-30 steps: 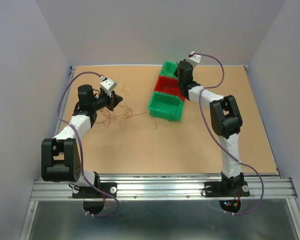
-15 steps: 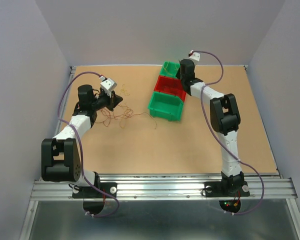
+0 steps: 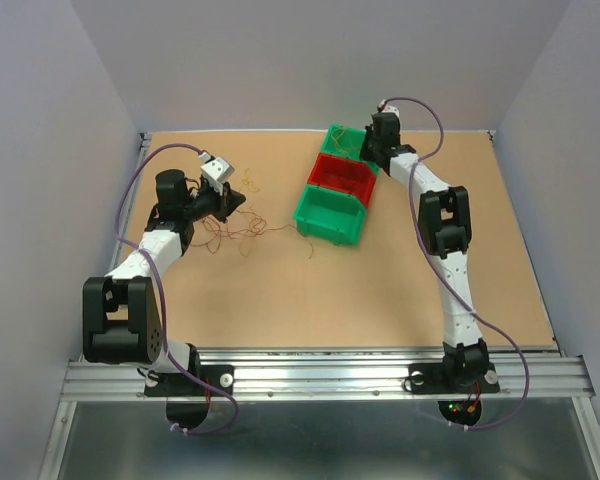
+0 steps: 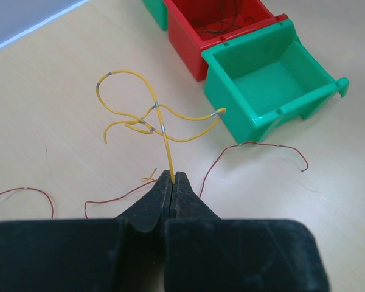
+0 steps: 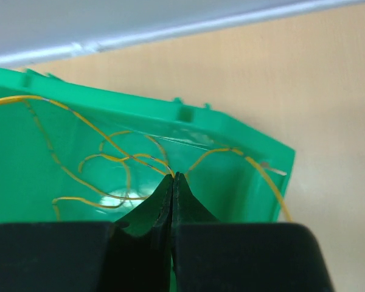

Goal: Untangle the cables

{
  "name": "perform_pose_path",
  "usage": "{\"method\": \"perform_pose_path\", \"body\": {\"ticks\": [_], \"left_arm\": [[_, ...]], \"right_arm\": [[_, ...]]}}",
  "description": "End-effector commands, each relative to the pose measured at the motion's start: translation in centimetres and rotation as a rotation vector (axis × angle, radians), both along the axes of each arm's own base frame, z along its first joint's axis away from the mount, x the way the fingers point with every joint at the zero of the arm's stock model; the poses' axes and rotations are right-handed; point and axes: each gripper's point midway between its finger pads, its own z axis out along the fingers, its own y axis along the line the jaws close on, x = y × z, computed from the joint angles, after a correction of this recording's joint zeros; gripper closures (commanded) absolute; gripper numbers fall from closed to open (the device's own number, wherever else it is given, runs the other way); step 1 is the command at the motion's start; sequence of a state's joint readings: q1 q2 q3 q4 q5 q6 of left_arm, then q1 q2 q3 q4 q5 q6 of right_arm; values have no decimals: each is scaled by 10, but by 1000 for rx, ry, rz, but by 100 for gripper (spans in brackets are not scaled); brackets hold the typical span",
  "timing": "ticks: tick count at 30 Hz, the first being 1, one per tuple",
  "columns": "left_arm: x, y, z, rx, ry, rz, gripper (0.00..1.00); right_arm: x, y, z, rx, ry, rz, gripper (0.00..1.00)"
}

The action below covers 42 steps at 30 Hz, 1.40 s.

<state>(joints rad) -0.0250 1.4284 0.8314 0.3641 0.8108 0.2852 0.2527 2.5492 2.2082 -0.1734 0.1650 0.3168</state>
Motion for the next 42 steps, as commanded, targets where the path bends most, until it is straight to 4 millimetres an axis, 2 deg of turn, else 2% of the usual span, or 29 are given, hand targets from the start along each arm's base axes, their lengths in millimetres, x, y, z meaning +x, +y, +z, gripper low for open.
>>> {"method": "perform_pose_path", "body": {"ticks": [1,3,6,9,11,17,20,22,24,25,27,29,31,32,33,34,35,38,39,40,41,42], "left_arm": [[1,-3,22,2,-77,-23,100],[2,-4,20,2,-69,-25,100],[2,-4,19,3,-64,-26,100],[2,-4,21,3,-69,-24,100],[2,-4,20,5,-70,-25,100],[1,-2,23,14,-85,-15,100],[2,-2,24,18,-89,-10,100],[2,-2,24,18,-88,-10,100],[3,-2,22,19,-84,-10,100],[3,-3,22,19,-84,-12,100],[3,-3,22,19,-84,-10,100],[3,-3,21,20,-84,-12,100],[3,-3,22,23,-86,-8,100],[2,-3,22,24,-89,-10,100],[3,-3,22,24,-89,-9,100],[2,-4,22,24,-87,-10,100],[3,-4,22,25,-89,-9,100],[2,-4,22,26,-90,-11,100],[2,-4,23,26,-91,-12,100],[1,-4,23,27,-93,-14,100],[1,-4,24,27,-97,-19,100],[-1,-6,25,26,-102,-30,100]], "right_arm": [[-15,-3,-29,-6,131,100,99],[-24,-4,-39,-29,171,123,100],[-32,-4,-45,-49,202,158,99],[-34,-6,-47,-72,214,163,97],[-31,-7,-39,-71,197,155,94],[-16,0,11,-30,98,145,92],[-11,3,49,-19,29,150,87],[-11,3,63,-19,6,150,85],[-11,3,79,-15,-20,146,76],[-11,3,82,-15,-24,148,65],[-13,3,94,-11,-41,144,60],[-17,-2,95,-23,-35,122,56],[-21,-6,110,-29,-58,104,52],[-26,-9,103,-36,-38,101,51],[-27,-9,106,-34,-52,101,50],[-31,-11,124,-32,-81,94,47],[-36,-13,115,-36,-62,91,46],[-46,-17,144,-20,-115,82,43],[-53,-15,134,-19,-102,88,43],[-58,-12,137,-13,-107,104,38],[-67,-11,161,-5,-148,115,35],[-79,-1,147,-13,-131,167,28]]}}
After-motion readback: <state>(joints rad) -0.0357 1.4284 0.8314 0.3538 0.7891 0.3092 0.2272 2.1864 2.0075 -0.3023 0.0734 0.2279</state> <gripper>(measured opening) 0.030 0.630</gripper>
